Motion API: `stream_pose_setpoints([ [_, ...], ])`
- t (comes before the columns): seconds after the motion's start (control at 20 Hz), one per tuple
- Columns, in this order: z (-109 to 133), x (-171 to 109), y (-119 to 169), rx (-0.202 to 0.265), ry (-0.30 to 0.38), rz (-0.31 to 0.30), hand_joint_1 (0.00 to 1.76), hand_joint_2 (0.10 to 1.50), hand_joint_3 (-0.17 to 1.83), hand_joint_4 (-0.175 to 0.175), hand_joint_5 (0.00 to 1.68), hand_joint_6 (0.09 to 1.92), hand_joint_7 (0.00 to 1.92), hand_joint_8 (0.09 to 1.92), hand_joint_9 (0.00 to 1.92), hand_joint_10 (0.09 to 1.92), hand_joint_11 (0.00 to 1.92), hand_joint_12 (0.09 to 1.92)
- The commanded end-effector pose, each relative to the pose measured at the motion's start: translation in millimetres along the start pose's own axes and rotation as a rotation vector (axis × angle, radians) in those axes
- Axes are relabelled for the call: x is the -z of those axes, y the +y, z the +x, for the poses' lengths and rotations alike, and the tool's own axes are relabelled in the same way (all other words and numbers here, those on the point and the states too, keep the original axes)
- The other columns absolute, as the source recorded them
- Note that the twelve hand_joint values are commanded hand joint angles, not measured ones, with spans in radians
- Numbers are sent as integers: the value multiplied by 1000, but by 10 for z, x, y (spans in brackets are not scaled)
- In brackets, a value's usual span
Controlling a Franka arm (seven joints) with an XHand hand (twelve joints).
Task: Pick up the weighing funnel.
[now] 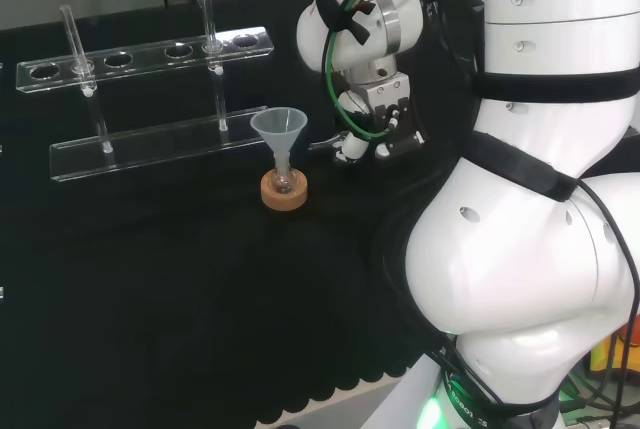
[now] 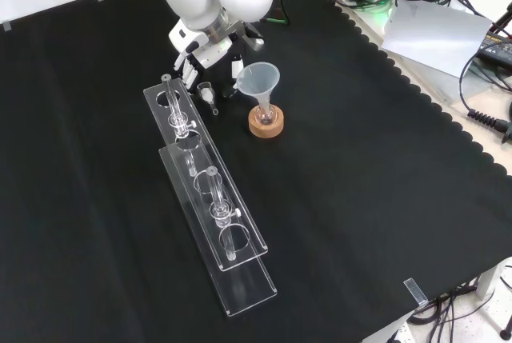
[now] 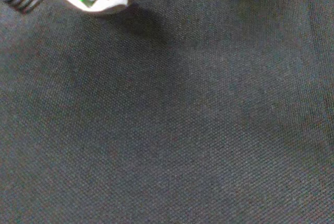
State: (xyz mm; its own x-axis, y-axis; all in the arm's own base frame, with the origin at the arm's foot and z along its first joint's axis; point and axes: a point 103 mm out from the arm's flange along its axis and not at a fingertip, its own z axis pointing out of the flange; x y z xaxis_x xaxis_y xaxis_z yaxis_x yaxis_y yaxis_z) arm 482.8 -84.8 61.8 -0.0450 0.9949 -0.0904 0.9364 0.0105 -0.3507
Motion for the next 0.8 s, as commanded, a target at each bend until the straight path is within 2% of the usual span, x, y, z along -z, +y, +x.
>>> stream_pose_setpoints([
  [0.05,5,-8,-1,0,-5,1,881,635,701,-44,636,790,666,793,846,586,484,1289],
  [0.2,-2,-3,5,-4,-16,-5,880,657,697,-37,680,806,690,776,859,578,496,1282],
  [0.3,-4,12,3,-10,-26,-13,884,703,678,-15,785,799,728,745,884,562,515,1273],
  [0.35,-5,23,0,-14,-30,-19,927,804,545,55,854,897,755,733,907,553,534,1268],
  [0.4,-8,31,-4,-18,-36,-25,965,886,424,110,908,968,791,724,936,542,565,1249],
  [0.45,-16,40,-9,-20,-40,-32,992,934,350,137,942,1008,831,711,969,525,598,1226],
  [0.55,-42,66,-23,-23,-44,-35,1026,948,341,133,976,1045,903,684,1031,481,660,1178],
  [0.8,-122,161,-68,-26,-46,-37,1053,876,492,96,994,1085,969,665,1102,427,734,1132],
])
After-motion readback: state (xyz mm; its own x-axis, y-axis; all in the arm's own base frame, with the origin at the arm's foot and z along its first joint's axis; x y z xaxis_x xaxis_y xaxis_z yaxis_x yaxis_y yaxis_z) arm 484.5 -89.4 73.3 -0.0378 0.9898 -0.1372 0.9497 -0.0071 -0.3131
